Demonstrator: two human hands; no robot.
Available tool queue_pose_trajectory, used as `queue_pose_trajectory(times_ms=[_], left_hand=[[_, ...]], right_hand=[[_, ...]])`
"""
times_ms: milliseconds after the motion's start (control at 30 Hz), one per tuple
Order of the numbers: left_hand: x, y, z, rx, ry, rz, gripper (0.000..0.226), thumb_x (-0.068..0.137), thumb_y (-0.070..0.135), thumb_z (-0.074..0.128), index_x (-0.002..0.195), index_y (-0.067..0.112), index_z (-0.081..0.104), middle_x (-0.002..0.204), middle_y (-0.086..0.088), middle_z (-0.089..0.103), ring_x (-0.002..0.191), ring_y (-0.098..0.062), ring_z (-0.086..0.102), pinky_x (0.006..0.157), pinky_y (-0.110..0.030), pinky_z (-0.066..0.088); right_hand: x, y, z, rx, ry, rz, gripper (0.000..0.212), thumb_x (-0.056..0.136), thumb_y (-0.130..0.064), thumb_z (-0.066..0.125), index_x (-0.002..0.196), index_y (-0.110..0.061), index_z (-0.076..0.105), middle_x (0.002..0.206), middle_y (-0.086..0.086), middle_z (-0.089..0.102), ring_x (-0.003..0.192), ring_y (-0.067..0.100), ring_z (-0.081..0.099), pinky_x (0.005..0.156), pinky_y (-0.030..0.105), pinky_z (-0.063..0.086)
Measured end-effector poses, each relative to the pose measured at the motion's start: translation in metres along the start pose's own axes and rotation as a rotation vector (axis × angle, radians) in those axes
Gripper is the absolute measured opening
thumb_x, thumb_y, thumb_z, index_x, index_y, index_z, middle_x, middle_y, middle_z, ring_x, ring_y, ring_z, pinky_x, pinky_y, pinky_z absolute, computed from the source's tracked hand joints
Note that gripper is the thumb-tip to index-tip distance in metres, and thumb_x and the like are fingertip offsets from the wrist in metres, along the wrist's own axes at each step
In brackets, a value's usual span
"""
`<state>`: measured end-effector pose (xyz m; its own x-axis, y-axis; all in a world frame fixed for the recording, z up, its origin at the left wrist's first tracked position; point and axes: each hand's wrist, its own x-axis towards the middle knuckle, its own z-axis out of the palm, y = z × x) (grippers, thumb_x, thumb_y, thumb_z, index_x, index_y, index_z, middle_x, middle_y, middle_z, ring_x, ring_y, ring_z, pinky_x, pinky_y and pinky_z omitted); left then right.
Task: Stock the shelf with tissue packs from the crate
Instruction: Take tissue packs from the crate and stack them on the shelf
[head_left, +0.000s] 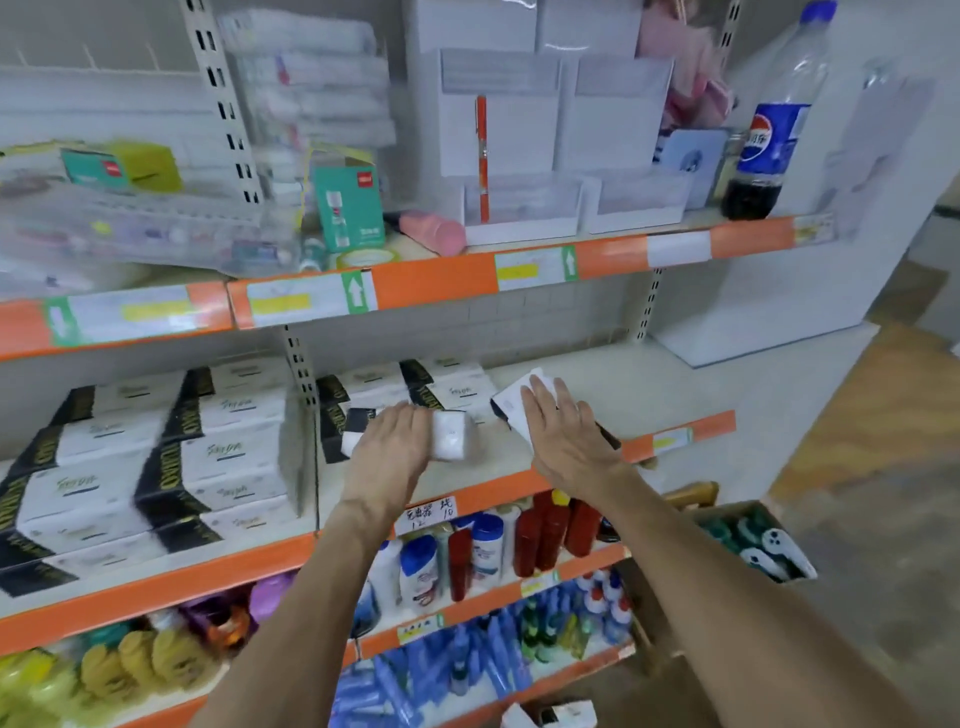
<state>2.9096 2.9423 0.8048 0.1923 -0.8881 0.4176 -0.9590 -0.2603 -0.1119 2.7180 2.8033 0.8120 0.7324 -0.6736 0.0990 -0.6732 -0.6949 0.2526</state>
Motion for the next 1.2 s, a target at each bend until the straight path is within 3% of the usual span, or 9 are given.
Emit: queue_pose_trajectory(times_ms=[67, 200, 333, 500, 667, 767, 867, 1033, 1200], left_hand=[[0.005, 0.011, 0.009, 0.026, -0.027, -0.05, 0.048, 0.053, 0.001, 0.079, 0.094, 0.012, 0.056, 0.088, -0.006, 0.06, 0.083, -0.027, 0.059, 0.082, -0.035, 0.05], [0.002, 0.018, 0.026, 0.086, -0.094, -0.137, 0.056, 0.049, -0.001, 0.081, 0.097, 0.012, 0.054, 0.089, -0.004, 0.059, 0.086, -0.026, 0.06, 0.092, -0.038, 0.05], [-0.006, 0.009, 0.036, 0.131, -0.126, -0.202, 0.057, 0.052, -0.004, 0.076, 0.101, 0.013, 0.052, 0.093, -0.003, 0.055, 0.089, -0.026, 0.057, 0.092, -0.039, 0.048], [-0.015, 0.0, 0.051, 0.145, -0.218, -0.317, 0.079, 0.045, 0.003, 0.085, 0.113, 0.012, 0.047, 0.108, -0.005, 0.053, 0.101, -0.026, 0.055, 0.097, -0.04, 0.044], [-0.005, 0.01, 0.062, 0.135, -0.246, -0.33, 0.062, 0.051, -0.011, 0.071, 0.108, 0.006, 0.052, 0.098, -0.009, 0.055, 0.09, -0.029, 0.056, 0.094, -0.044, 0.048], [-0.002, 0.008, 0.063, 0.097, -0.287, -0.333, 0.043, 0.068, 0.022, 0.078, 0.102, 0.011, 0.053, 0.096, -0.006, 0.056, 0.089, -0.027, 0.056, 0.088, -0.04, 0.049], [-0.013, 0.003, 0.057, 0.069, -0.299, -0.282, 0.055, 0.071, 0.053, 0.072, 0.105, 0.013, 0.054, 0.098, -0.004, 0.058, 0.091, -0.026, 0.058, 0.081, -0.039, 0.052], [-0.035, -0.002, 0.053, 0.056, -0.29, -0.288, 0.044, 0.072, 0.032, 0.076, 0.107, 0.023, 0.051, 0.1, 0.005, 0.056, 0.089, -0.02, 0.056, 0.071, -0.036, 0.048], [-0.031, -0.004, 0.052, 0.026, -0.336, -0.407, 0.066, 0.073, -0.003, 0.068, 0.126, 0.021, 0.037, 0.121, 0.003, 0.044, 0.11, -0.02, 0.046, 0.087, -0.033, 0.048]], right_hand=[[0.013, 0.014, 0.011, 0.016, -0.03, -0.091, 0.076, 0.088, -0.012, 0.048, 0.152, 0.0, 0.01, 0.161, 0.018, 0.003, 0.145, 0.043, 0.013, 0.107, 0.053, 0.032], [0.033, 0.021, 0.026, 0.113, -0.076, -0.197, 0.078, 0.087, -0.005, 0.035, 0.153, -0.006, -0.007, 0.161, 0.011, -0.015, 0.147, 0.035, -0.01, 0.118, 0.049, 0.014], [0.049, 0.008, 0.042, 0.192, -0.097, -0.281, 0.081, 0.084, -0.002, 0.034, 0.153, -0.009, -0.007, 0.161, 0.009, -0.015, 0.148, 0.031, -0.013, 0.119, 0.047, 0.009], [0.065, -0.014, 0.055, 0.242, -0.15, -0.382, 0.082, 0.084, -0.002, 0.036, 0.154, -0.015, -0.007, 0.161, 0.005, -0.016, 0.148, 0.027, -0.015, 0.12, 0.045, 0.006], [0.076, -0.022, 0.056, 0.273, -0.166, -0.439, 0.083, 0.084, -0.004, 0.041, 0.153, -0.017, -0.003, 0.161, 0.003, -0.01, 0.148, 0.027, -0.01, 0.119, 0.043, 0.008], [0.074, -0.017, 0.05, 0.29, -0.171, -0.477, 0.083, 0.087, -0.01, 0.049, 0.154, -0.014, -0.001, 0.161, 0.005, -0.005, 0.149, 0.025, -0.005, 0.12, 0.042, 0.011], [0.067, -0.009, 0.04, 0.307, -0.174, -0.52, 0.079, 0.092, -0.017, 0.051, 0.154, -0.013, 0.002, 0.162, 0.007, -0.002, 0.149, 0.022, -0.001, 0.121, 0.037, 0.009], [0.066, -0.006, 0.032, 0.295, -0.213, -0.546, 0.075, 0.095, -0.017, 0.052, 0.155, -0.017, 0.007, 0.162, 0.003, 0.005, 0.148, 0.019, 0.007, 0.121, 0.032, 0.007], [0.063, 0.001, 0.03, 0.273, -0.231, -0.552, 0.076, 0.092, 0.004, 0.042, 0.155, -0.022, 0.008, 0.163, -0.004, 0.002, 0.148, 0.011, 0.004, 0.121, 0.031, 0.004]])
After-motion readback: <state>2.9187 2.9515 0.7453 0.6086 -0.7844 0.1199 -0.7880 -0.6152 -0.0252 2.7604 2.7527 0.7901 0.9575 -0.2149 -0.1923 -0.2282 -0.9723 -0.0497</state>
